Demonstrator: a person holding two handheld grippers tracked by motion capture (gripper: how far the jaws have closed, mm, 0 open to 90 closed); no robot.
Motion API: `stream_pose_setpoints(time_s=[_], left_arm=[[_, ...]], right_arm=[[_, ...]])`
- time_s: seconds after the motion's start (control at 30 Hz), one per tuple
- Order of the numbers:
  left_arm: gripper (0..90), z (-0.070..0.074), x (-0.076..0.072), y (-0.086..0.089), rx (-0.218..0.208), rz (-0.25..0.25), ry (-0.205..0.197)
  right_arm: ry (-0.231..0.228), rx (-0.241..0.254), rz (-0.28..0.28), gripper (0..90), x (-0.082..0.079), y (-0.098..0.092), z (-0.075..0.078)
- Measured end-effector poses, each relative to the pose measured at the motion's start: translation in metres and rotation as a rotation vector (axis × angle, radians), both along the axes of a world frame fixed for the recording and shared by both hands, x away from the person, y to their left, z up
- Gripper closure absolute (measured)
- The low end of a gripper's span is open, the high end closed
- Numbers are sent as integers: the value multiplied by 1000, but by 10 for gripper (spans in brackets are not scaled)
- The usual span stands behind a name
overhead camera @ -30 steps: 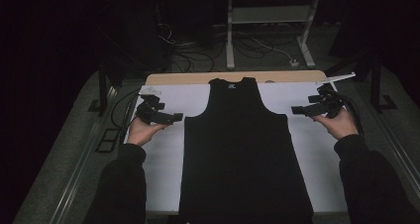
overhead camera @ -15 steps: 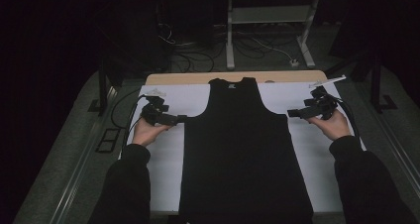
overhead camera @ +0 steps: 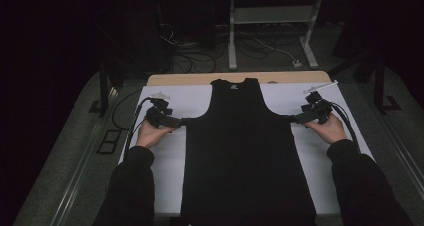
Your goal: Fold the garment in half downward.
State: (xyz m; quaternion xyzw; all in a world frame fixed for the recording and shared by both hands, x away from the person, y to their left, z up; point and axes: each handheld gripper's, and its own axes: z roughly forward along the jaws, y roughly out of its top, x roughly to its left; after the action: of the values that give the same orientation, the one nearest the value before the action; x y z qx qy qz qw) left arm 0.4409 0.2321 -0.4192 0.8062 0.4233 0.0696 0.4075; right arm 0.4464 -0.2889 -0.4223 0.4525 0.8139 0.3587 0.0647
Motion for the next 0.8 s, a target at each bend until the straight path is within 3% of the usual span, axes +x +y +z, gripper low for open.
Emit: stream_pose_setpoints(time_s=[0.47,0.63,0.8], left_arm=[[0,-17,9,-5,-2,-9,35],[48,-20,10,-7,-25,-11,36],[127,-21,10,-8,-18,-16,29]], right_arm=[[32,11,0,27,5,1,-14],[26,13,-11,141,7,3,-18],[26,8,-22,242,9,4,-21]])
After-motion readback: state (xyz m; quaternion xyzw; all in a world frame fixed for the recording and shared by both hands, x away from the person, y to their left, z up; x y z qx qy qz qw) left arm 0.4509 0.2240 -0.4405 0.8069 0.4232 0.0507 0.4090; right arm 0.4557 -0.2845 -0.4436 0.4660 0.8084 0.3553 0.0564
